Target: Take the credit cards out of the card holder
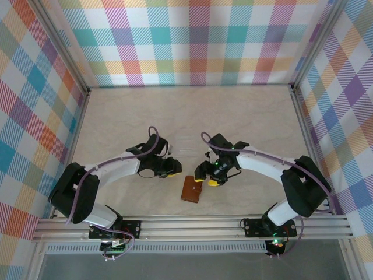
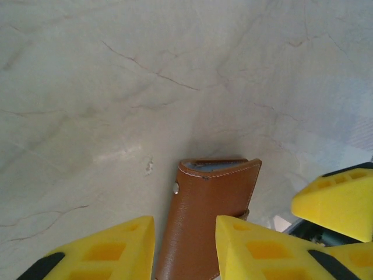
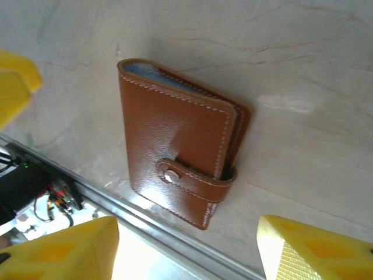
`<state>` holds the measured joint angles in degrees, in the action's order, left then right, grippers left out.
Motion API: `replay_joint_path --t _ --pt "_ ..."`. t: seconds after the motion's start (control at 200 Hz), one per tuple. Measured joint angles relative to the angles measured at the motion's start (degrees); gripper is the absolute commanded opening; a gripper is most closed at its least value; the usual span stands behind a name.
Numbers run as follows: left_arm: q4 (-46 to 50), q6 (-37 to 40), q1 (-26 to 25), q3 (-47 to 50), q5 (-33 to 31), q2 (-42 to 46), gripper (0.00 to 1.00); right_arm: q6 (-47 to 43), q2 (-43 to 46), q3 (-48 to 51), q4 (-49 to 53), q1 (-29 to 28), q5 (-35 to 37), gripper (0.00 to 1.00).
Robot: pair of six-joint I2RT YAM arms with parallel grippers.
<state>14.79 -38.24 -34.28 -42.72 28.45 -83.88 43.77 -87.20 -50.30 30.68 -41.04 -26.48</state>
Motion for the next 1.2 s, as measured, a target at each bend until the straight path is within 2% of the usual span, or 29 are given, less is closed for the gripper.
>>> replay_joint_path --t 0.365,0.72,1.015,1.2 --pt "-8.61 -1.55 -0.15 2.14 7.37 -7.08 0.32 3.41 -5.01 1.88 -5.18 -2.08 -1.64 0.56" --pt "-14.71 -2.49 0.02 2.75 10.95 -11.21 0.23 5.4 -9.18 1.84 -8.85 -2.71 -3.19 0.43" --pt "-15.1 -2.45 4.5 3.54 11.13 -10.86 0.21 6.32 -13.6 -3.93 -8.33 -2.89 -2.84 0.42" --pt "-10.82 -0.07 8.15 5.07 10.05 -6.29 0.21 4.66 -16.96 -9.27 -7.02 -2.89 -0.96 0.42"
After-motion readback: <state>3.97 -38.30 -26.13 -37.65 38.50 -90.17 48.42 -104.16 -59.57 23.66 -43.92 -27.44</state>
